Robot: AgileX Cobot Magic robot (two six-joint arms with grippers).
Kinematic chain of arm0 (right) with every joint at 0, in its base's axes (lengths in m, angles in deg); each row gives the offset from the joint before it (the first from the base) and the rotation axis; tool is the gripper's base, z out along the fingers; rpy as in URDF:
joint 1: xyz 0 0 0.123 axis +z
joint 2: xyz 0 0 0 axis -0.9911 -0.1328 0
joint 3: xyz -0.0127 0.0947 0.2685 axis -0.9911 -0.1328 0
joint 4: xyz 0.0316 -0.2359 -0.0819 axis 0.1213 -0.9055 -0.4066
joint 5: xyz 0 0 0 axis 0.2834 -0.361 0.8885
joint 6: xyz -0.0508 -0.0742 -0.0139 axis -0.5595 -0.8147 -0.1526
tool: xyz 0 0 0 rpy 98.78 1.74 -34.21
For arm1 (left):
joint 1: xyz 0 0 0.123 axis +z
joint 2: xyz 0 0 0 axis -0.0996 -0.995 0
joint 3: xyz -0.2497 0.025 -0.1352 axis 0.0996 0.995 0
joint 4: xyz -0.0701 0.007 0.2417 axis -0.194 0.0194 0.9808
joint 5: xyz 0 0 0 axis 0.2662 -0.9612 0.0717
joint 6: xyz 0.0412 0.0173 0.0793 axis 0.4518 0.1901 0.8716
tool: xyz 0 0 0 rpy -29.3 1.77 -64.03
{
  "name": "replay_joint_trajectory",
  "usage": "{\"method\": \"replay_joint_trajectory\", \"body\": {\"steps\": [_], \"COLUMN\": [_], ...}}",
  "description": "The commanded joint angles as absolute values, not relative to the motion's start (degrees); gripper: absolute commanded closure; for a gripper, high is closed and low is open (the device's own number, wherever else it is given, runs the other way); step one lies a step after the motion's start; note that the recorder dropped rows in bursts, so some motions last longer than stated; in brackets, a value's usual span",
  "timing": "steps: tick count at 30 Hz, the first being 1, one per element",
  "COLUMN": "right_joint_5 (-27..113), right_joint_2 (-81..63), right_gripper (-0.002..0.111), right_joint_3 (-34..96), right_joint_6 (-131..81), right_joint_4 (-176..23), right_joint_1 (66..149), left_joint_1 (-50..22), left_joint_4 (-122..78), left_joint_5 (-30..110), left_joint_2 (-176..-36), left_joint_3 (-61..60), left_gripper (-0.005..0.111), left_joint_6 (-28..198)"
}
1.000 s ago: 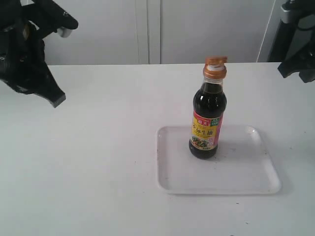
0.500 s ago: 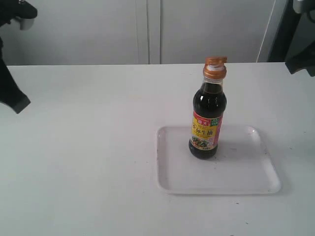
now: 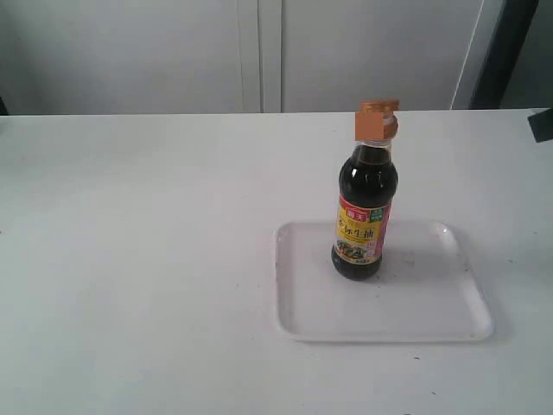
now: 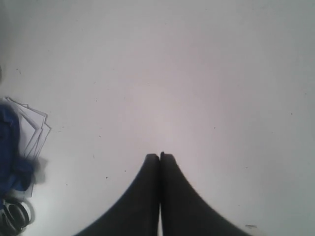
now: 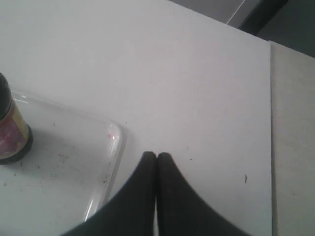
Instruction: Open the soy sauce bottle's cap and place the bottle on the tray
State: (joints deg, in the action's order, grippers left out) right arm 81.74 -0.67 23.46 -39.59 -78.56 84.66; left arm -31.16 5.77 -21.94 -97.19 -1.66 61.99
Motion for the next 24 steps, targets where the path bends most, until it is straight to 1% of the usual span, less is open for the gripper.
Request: {"method": "replay_joint_trajectory", "body": {"steps": [1, 10, 17, 20, 24], "right_joint_5": [78.6, 74.6, 73.0, 72.6, 71.8], "right_joint_2": [3.9, 14.0, 25.9, 30.8, 32.9], "right_gripper": [0.108, 0.108, 0.108, 0.108, 0.108], "right_joint_3": [20.0, 14.3, 7.9, 5.9, 4.2], "right_joint_6": [-39.2, -39.2, -39.2, -38.6, -37.2], "right_joint_4": [-78.0, -76.5, -76.5, -76.5, -76.5], "right_joint_1": [84.0, 84.0, 84.0, 84.0, 84.0], "left_joint_1": [-31.0, -31.0, -31.0, -31.0, -31.0], "left_joint_4": [5.3, 5.3, 4.3, 4.3, 4.3], "left_joint_5": [-21.1, -15.5, -15.7, -15.5, -14.2], "left_joint_2": [-94.1, -87.8, -81.3, -78.4, -76.4], "left_joint_3": [1.3, 7.6, 8.5, 11.2, 13.5], "left_gripper": [0.107, 0.107, 0.107, 0.107, 0.107], "left_joint_6": [60.9, 60.1, 60.0, 60.0, 60.0]}}
